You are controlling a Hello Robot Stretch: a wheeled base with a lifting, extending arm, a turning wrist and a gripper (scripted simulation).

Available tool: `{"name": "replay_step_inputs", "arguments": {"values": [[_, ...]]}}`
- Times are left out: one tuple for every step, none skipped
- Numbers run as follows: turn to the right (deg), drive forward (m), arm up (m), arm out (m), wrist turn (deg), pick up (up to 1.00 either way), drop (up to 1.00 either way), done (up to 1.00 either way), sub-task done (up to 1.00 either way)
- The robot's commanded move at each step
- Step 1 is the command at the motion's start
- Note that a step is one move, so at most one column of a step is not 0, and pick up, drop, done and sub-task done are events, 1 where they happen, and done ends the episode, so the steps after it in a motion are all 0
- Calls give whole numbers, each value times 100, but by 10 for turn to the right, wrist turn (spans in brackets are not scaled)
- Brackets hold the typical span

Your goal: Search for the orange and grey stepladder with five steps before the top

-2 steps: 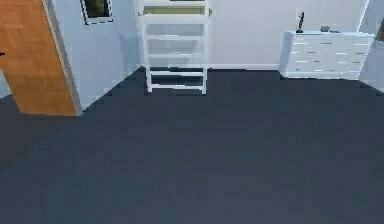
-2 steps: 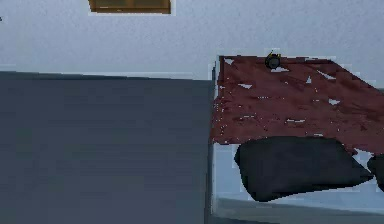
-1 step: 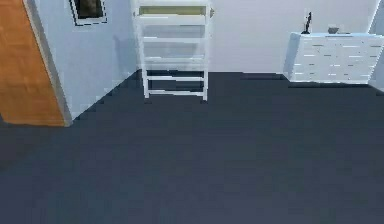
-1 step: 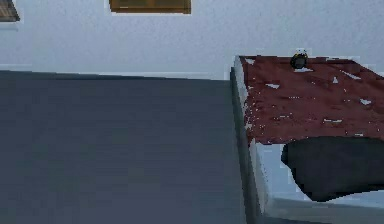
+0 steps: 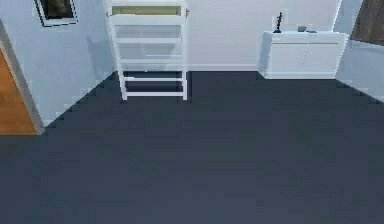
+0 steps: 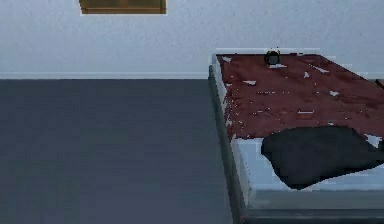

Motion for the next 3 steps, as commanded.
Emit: {"name": "replay_step_inputs", "arguments": {"values": [[0, 40, 0, 0, 0, 0, 0, 0, 0], [-450, 0, 0, 0, 0, 0, 0, 0, 0], [-240, 0, 0, 0, 0, 0, 0, 0, 0]]}}
